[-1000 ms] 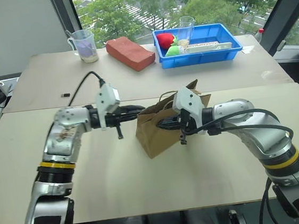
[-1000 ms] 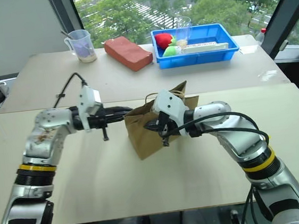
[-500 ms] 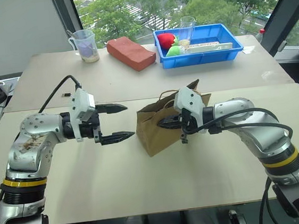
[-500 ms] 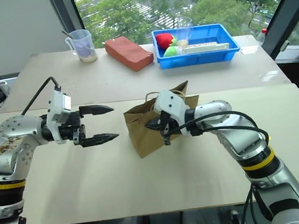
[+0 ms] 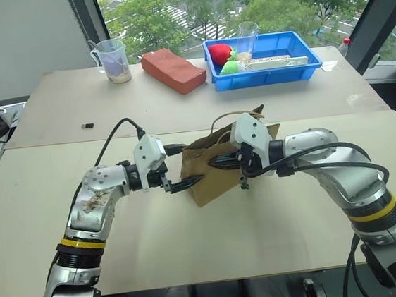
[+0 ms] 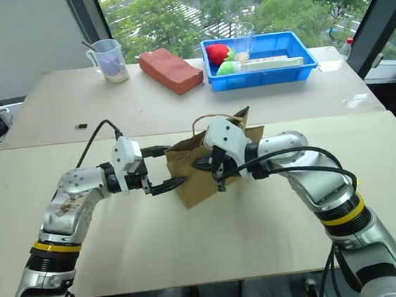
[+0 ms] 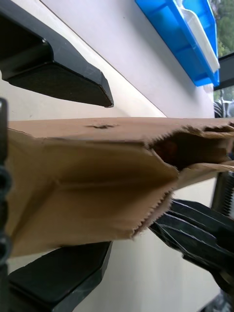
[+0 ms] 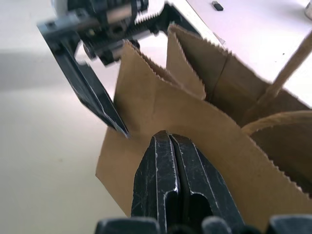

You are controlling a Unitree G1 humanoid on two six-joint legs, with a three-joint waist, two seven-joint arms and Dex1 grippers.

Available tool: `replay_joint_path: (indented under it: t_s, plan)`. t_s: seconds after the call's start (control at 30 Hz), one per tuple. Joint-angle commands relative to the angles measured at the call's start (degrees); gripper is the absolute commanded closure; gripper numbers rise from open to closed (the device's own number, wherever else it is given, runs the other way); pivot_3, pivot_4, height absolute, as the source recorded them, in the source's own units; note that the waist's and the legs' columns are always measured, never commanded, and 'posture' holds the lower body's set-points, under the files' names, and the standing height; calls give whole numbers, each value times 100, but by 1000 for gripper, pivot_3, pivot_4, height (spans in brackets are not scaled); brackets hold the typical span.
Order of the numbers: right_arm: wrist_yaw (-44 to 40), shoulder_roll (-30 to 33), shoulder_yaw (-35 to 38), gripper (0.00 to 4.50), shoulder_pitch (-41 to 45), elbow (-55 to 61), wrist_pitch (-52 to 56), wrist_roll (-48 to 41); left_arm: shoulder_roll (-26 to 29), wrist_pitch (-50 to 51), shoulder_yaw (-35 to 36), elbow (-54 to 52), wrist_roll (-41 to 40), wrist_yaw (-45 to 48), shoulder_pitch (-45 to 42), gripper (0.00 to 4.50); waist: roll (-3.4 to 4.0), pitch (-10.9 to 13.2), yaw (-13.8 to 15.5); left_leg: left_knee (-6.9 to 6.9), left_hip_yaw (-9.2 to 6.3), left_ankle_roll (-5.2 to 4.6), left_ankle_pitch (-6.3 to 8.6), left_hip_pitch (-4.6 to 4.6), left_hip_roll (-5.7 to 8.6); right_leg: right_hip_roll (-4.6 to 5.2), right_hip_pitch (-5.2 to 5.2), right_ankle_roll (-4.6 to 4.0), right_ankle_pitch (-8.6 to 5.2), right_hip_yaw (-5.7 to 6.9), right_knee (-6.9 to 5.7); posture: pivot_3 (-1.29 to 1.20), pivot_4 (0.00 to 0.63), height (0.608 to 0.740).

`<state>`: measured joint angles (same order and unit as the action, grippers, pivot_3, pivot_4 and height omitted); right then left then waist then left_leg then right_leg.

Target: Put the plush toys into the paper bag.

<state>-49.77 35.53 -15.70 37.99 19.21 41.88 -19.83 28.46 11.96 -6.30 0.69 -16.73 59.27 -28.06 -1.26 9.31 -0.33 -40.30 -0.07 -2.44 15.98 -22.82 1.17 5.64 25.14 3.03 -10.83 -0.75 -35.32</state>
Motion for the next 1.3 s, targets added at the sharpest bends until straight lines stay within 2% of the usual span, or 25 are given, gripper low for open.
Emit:
replay_joint_path:
  t_s: [0.03, 0.13, 0.33, 0.4, 0.53, 0.67, 0.8, 0.9, 1.03, 1.13, 1.3]
  plan:
    - [31, 47, 211, 4500, 173, 228, 47, -19, -178, -250, -19, -10, 78, -192, 9, 44, 0, 0, 4, 0, 0, 0, 0, 0, 0, 0, 0, 0, 0, 0, 0, 0, 150, 740]
    - [39, 54, 228, 4500, 156, 255, 73, -20, -356, -296, 5, -13, 23, -258, 0, 856, 0, 0, 2, 0, -1, 0, 0, 0, -1, 0, 1, 0, 0, 0, 0, 0, 150, 740]
    - [65, 31, 233, 4500, 155, 230, 72, 14, -474, -305, -11, 75, 45, -270, -100, 3657, 0, 0, 4, 0, -1, 0, 0, 0, -1, 0, 1, 0, 0, 0, 0, 0, 150, 740]
    - [72, 39, 251, 4500, 137, 226, 47, 24, -485, -293, -3, 124, 35, -256, -144, 4466, 0, 0, 7, 0, -1, 0, 0, 0, -1, 1, 0, 0, 0, 0, 1, 0, 150, 740]
    - [-56, 232, 461, 4500, 74, 491, 185, -153, -422, -206, 90, 223, -51, -181, -229, 4466, 0, 0, 17, 0, -1, 0, 0, 0, 0, 1, 1, 0, 0, 0, 0, 0, 150, 740]
    - [-663, 843, 996, 4500, 155, 971, 730, -1002, -258, -72, 177, 314, -172, 33, -350, 4466, 0, 0, 42, 1, -4, -1, 1, -4, -2, 2, 2, 0, 0, 1, 4, 0, 150, 740]
    - [-1222, 1640, 2021, 4500, 1090, 818, 2166, -2677, 96, -114, 258, 585, -442, 755, -558, 4466, 3, 2, 34, 0, -1, -4, 2, -4, -6, 5, 3, 0, 0, -1, 18, 0, 150, 740]
    - [-1564, 2327, 2353, 4500, 1881, 273, 2829, -3286, 265, -53, 242, 775, -704, 1398, -813, 4466, 3, 2, 39, 8, -2, -4, 3, 0, -12, 4, 3, -1, 0, 1, 28, 0, 150, 740]
    - [-1867, 3003, 2354, 4500, 2194, -157, 2938, -3367, 300, -123, 125, 1020, -765, 1941, -1053, 4466, 3, 2, 88, 15, 2, -6, 4, 3, -11, 8, 0, -1, -1, 3, 31, 0, 150, 740]
    - [-2004, 3365, 2243, 4500, 2133, -483, 2534, -3003, 157, -303, -34, 1294, -708, 2345, -1247, 4466, 3, 2, 97, 11, 11, -8, 5, -7, -5, 13, 4, -1, 0, 0, 26, 0, 150, 740]
    - [-1929, 3283, 2145, 4500, 1603, -503, 2068, -2703, -336, -843, -233, 1890, -408, 2421, -1411, 4466, 2, 2, 96, 0, 15, -13, 8, -8, -4, 15, -1, 1, 0, -1, 25, 0, 150, 740]
